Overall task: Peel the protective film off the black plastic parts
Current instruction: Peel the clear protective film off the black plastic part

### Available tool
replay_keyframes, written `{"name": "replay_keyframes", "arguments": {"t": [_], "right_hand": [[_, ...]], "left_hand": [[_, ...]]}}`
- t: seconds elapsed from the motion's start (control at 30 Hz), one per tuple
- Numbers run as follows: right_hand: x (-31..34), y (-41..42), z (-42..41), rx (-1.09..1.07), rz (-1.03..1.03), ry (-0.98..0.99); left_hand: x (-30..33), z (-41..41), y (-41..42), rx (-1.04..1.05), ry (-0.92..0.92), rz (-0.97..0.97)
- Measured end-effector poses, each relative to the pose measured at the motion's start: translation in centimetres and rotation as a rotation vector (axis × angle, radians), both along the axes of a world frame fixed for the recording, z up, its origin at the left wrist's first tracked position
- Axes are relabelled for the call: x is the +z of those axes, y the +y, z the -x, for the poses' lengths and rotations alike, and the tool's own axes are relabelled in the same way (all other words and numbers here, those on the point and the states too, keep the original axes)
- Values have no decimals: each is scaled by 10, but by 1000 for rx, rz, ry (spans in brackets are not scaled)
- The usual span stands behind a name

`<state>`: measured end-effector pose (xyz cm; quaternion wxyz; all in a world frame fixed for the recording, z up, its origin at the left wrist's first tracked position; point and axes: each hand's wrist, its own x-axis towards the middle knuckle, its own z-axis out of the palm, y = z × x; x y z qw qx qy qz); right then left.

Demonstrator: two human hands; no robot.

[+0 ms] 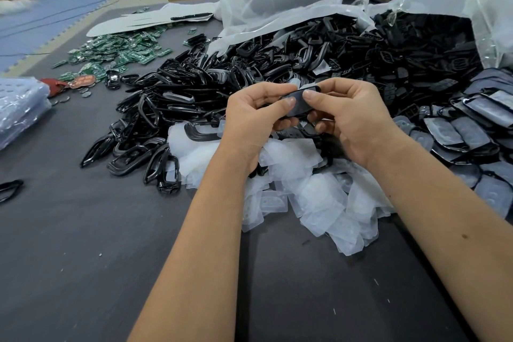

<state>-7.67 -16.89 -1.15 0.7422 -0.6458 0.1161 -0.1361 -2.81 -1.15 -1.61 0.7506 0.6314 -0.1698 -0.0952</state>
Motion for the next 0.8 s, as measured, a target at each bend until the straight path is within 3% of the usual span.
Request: {"name": "replay_keyframes", "arguments": {"t": [0.33,0.5,0.8], "right_hand": [[-5,-4,-2,-115,408,-29],[-5,-2,-1,-100,335,-46],[-2,-1,-1,-110,476,-117]], "left_hand": [[-3,-2,-2,55,-43,-73],[-4,-4,-1,48,-27,-62],[-2,-1,-2,39,11,-42]]}}
